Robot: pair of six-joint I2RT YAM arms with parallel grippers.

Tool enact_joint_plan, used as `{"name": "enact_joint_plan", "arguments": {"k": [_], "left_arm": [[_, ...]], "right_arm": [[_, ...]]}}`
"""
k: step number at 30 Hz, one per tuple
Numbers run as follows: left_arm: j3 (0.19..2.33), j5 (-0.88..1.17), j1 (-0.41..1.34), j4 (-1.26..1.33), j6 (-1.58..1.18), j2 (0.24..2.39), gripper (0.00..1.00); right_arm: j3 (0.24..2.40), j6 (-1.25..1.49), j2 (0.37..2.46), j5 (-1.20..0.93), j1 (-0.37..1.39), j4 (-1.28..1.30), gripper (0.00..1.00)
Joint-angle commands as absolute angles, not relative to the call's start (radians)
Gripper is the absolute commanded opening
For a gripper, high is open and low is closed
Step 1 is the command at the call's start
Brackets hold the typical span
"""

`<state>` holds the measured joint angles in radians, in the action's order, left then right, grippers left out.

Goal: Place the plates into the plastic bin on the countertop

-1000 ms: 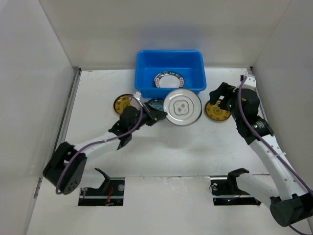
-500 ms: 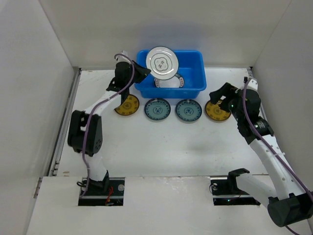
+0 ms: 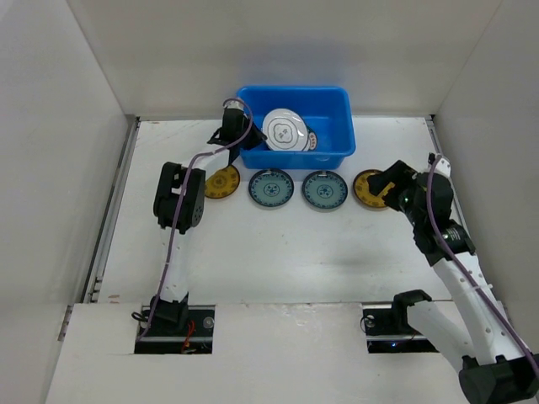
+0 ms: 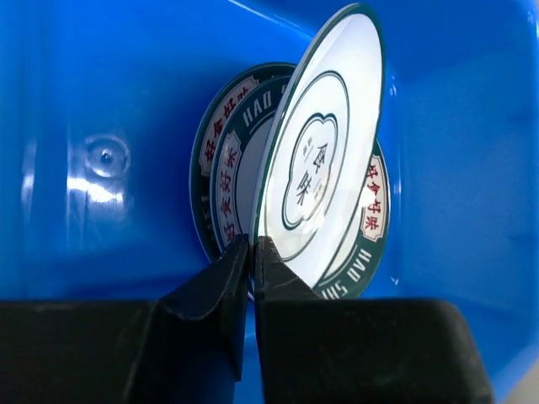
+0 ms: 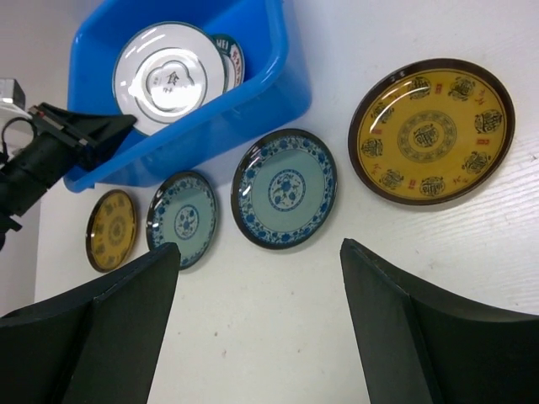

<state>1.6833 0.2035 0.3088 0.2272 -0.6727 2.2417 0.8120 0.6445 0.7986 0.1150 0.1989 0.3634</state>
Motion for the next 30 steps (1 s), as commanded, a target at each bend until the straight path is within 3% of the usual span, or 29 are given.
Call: {"name": "enact_joint_plan", "arguments": {"k": [1,3,5,8,11,13,23,30], "left_arm": [[1.801,0.221,0.32,0.223,-0.588,2.255,0.04],[1.838,0.23,0.326,0.195,-0.555,2.285,0.09],[1.87,0.235,0.334,0.163,-0.516,2.301,0.24],[1.897,0.222,0.349,0.129,-0.445,2.292,0.49],[1.93,0.207,0.361,0.097,-0.382,2.258,0.85],[1.957,0.196,0.366,0.072,-0.356,2.232,1.0],[1.959,0.094,0.363,-0.02,-0.27,1.944,1.0],[1.644,-0.029,0.341,-0.034,-0.256,1.679,1.0]], "right_arm": [[0.798,0.661,0.773,0.104,0.176,0.368,0.82],[0.787,0.67,0.77,0.107,0.168,0.376,0.82],[0.764,0.698,0.765,0.109,0.159,0.388,0.81],[0.712,0.759,0.755,0.103,0.137,0.393,0.81],[0.661,0.808,0.755,0.091,0.104,0.376,0.81],[0.632,0.831,0.765,0.057,0.073,0.336,0.81],[0.515,1.032,0.991,-0.101,-0.039,0.094,0.78],[0.494,1.118,1.215,-0.115,-0.054,-0.13,0.74]]}}
